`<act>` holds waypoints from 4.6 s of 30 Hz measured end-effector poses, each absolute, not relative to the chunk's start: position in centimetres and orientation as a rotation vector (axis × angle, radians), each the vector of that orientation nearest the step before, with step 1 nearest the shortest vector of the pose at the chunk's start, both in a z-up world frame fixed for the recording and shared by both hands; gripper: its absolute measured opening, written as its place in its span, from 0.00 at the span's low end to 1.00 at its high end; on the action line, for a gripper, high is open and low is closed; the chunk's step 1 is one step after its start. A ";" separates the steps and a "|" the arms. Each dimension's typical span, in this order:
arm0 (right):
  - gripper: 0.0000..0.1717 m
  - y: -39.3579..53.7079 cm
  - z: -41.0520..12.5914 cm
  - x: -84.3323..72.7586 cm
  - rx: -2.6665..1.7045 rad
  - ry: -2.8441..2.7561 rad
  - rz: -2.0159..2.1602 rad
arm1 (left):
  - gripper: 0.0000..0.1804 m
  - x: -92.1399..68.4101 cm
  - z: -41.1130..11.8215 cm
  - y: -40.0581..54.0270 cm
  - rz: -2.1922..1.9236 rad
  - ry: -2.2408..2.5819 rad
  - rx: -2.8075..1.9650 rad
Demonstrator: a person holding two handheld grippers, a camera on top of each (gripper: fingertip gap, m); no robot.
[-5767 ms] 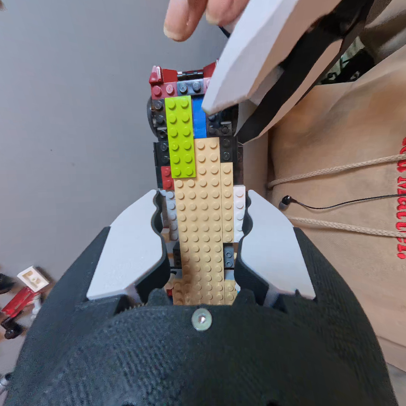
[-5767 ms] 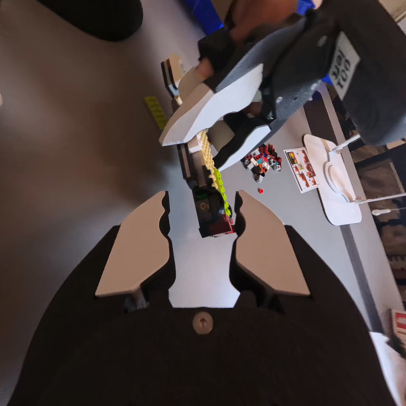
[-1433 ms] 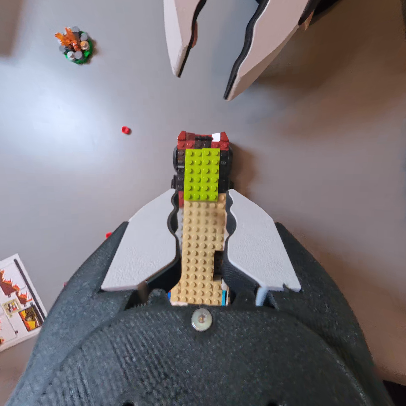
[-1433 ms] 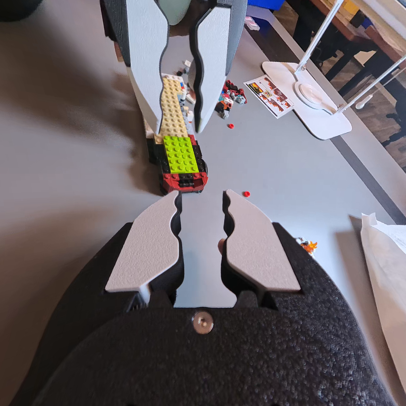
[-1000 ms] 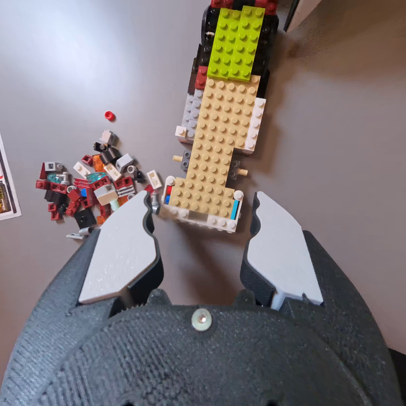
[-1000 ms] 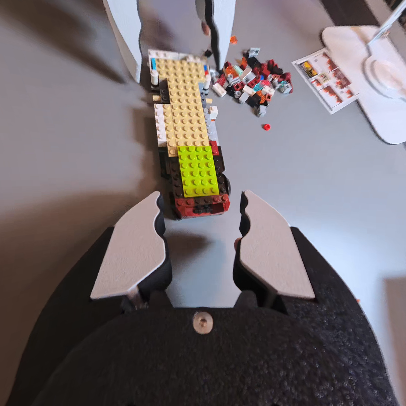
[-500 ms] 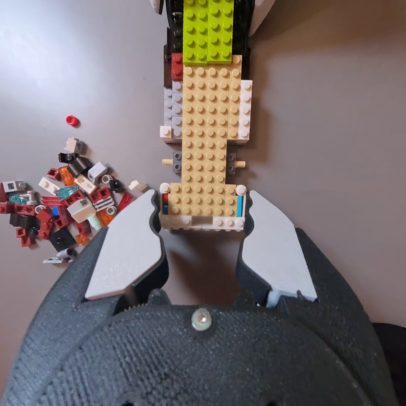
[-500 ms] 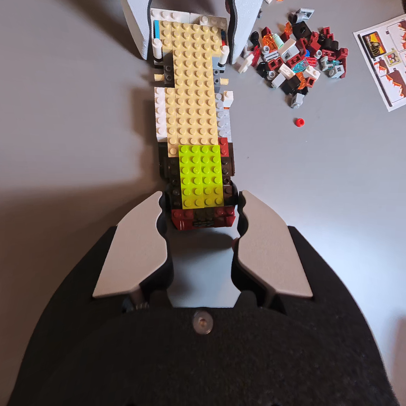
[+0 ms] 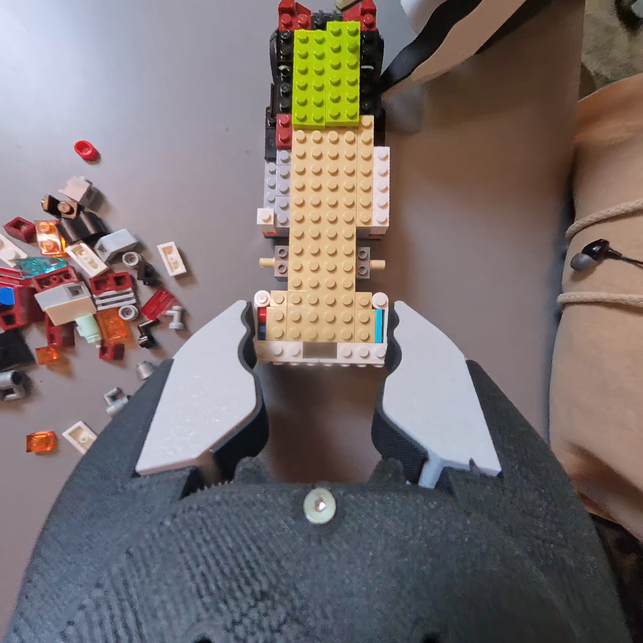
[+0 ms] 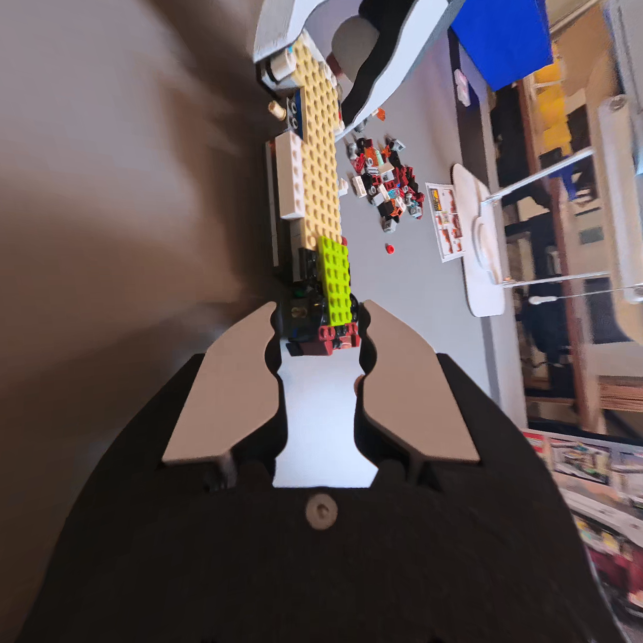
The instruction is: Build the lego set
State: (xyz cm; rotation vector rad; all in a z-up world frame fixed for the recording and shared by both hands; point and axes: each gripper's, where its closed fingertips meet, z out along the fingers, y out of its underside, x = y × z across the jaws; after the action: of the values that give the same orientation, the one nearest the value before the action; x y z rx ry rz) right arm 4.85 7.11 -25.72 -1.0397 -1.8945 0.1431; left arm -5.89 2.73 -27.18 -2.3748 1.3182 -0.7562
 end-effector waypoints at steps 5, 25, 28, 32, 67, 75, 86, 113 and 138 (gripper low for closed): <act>0.17 7.8 -26.4 4.7 -0.963 -1.870 -0.033 | 0.41 -5.7 -26.9 2.6 -0.836 1.251 -2.411; 0.16 8.4 -26.4 4.4 -0.990 -1.883 -0.117 | 0.41 -5.8 -26.3 2.8 -0.876 1.195 -2.459; 0.16 8.4 -26.4 4.5 -0.978 -1.883 -0.128 | 0.41 -5.8 -26.4 2.8 -0.870 1.198 -2.463; 0.16 8.2 -26.4 4.6 -0.969 -1.892 -0.116 | 0.41 -5.8 -26.2 2.7 -0.874 1.199 -2.461; 0.18 15.3 -27.7 -3.5 -1.176 -2.480 0.416 | 0.41 -6.1 -28.9 1.2 -0.385 1.376 -2.264; 0.18 15.2 -28.9 -3.1 -1.317 -2.605 0.545 | 0.41 -6.0 -28.9 1.2 -0.415 1.363 -2.225; 0.15 13.5 -28.9 -2.6 -1.331 -2.552 0.509 | 0.41 -6.0 -28.9 1.2 -0.420 1.356 -2.215; 0.10 5.4 -26.3 3.6 -1.618 -2.293 0.567 | 0.41 -6.0 -28.8 1.1 -0.379 1.330 -2.201; 0.06 4.5 -26.3 2.3 -1.543 -2.229 0.593 | 0.41 -6.1 -28.9 1.0 -0.401 1.323 -2.210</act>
State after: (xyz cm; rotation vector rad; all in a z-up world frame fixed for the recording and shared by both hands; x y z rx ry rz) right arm 2.29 4.53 -26.31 -1.5429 -2.2285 0.5926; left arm -6.06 1.05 -28.85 -2.2096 1.3229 -0.4006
